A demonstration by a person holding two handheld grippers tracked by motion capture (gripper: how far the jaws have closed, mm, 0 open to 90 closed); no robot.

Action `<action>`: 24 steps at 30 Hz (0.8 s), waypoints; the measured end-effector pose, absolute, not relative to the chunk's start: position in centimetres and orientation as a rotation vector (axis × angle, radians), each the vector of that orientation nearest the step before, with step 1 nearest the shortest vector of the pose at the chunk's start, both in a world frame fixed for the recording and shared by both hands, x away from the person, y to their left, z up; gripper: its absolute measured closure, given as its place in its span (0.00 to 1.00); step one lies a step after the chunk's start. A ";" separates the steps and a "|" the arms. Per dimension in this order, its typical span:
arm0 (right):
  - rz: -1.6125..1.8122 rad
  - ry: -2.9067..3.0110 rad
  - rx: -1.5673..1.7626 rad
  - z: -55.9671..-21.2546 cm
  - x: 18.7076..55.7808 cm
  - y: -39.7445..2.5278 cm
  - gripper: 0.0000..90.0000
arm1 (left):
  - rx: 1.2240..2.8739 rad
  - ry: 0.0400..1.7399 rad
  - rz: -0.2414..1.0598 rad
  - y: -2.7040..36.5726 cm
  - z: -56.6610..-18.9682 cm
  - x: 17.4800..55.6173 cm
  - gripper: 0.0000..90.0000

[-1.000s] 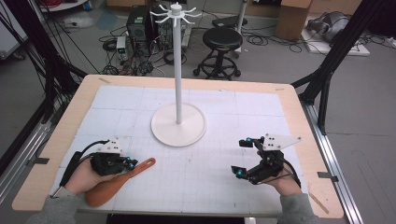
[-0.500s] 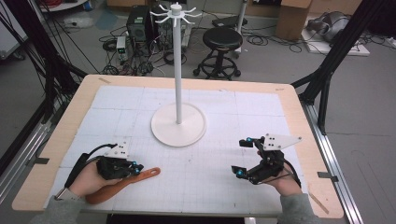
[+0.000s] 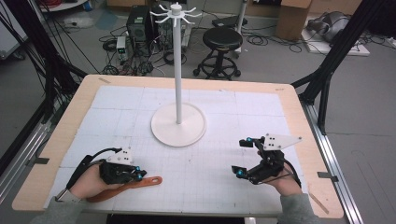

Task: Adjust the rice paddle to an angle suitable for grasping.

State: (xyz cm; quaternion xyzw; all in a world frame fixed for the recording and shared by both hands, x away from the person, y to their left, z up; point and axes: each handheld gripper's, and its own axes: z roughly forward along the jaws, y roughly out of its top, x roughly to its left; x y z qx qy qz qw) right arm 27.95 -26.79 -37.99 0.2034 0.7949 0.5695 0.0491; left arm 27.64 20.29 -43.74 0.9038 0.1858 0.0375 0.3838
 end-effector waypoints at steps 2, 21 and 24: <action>1.736 2.419 0.615 -38.0 28.0 -26.8 0.00 | 2.299 0.475 0.095 20.3 -43.8 27.6 1.00; 1.739 2.414 0.625 -38.0 28.0 -27.0 0.00 | 2.274 0.295 0.118 20.8 -41.7 25.5 0.43; 1.736 2.414 0.627 -38.1 28.0 -27.0 0.00 | 2.275 0.297 0.050 20.4 -42.1 25.4 0.23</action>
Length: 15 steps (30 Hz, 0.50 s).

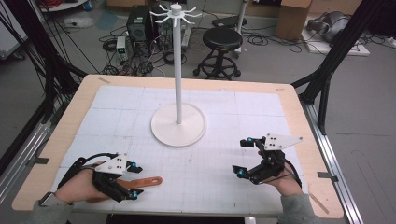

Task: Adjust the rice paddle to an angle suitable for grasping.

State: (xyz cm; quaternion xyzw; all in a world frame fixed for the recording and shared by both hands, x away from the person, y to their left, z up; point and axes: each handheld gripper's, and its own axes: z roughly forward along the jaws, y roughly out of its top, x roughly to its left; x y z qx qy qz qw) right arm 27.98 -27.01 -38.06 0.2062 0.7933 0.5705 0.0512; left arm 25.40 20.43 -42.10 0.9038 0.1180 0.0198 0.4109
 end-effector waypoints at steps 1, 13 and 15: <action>1.736 2.414 0.627 -38.1 28.0 -27.0 0.00 | 2.275 0.297 0.050 20.4 -42.1 25.4 0.23; 1.721 2.424 0.621 -38.1 28.0 -26.9 0.00 | 2.300 0.371 0.075 21.0 -42.3 26.1 0.24; 1.722 2.424 0.622 -38.1 28.0 -26.9 0.00 | 2.298 0.363 0.063 20.9 -42.4 26.1 0.24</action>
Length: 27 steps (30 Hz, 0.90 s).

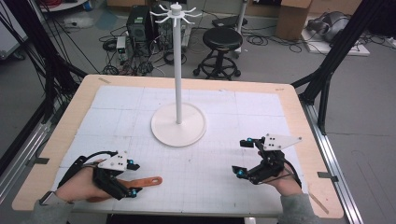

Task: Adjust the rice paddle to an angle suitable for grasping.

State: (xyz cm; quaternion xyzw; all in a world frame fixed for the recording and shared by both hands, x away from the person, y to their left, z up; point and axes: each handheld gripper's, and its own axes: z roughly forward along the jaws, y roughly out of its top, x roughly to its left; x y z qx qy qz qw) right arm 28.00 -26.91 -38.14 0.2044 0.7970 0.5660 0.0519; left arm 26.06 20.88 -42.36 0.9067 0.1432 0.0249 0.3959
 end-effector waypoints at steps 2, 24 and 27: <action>1.723 2.421 0.620 -38.2 28.0 -26.9 0.00 | 2.307 0.312 0.041 20.8 -42.4 25.9 0.25; 1.741 2.418 0.625 -38.3 28.0 -27.3 0.00 | 2.372 0.292 0.039 20.4 -43.8 26.8 0.29; 1.725 2.434 0.631 -38.7 28.1 -27.4 0.00 | 2.361 0.279 0.028 20.5 -43.8 27.0 0.31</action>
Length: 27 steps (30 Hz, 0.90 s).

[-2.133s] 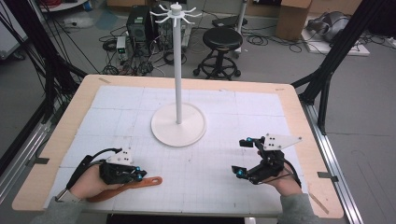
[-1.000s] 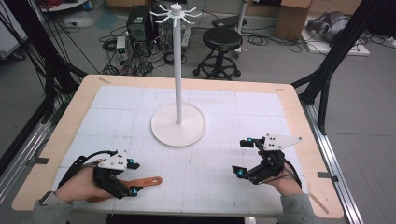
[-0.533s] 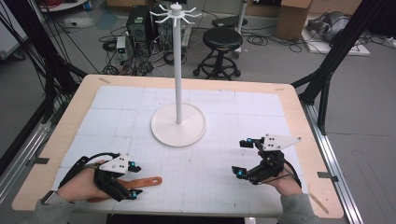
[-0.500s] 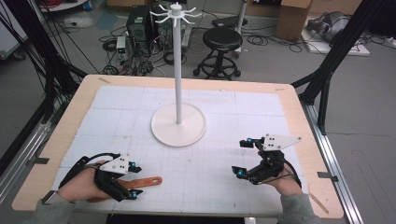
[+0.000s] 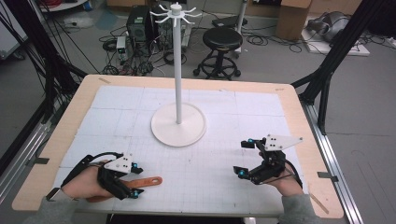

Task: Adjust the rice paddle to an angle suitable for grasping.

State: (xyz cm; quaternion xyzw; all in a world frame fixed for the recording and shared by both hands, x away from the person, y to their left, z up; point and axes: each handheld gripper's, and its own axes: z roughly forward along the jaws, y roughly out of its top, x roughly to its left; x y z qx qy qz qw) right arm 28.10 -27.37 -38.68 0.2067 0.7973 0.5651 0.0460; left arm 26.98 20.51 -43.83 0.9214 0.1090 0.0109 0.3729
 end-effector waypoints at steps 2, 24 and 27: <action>1.715 2.443 0.634 -38.8 28.0 -27.3 0.00 | 2.367 0.274 0.034 20.6 -43.8 27.1 0.34; 1.737 2.436 0.628 -38.8 28.6 -27.1 0.00 | 2.370 0.306 0.095 21.4 -43.6 26.1 0.56; 1.734 2.440 0.630 -38.9 28.6 -27.0 0.00 | 2.366 0.315 0.093 21.4 -43.6 26.1 0.58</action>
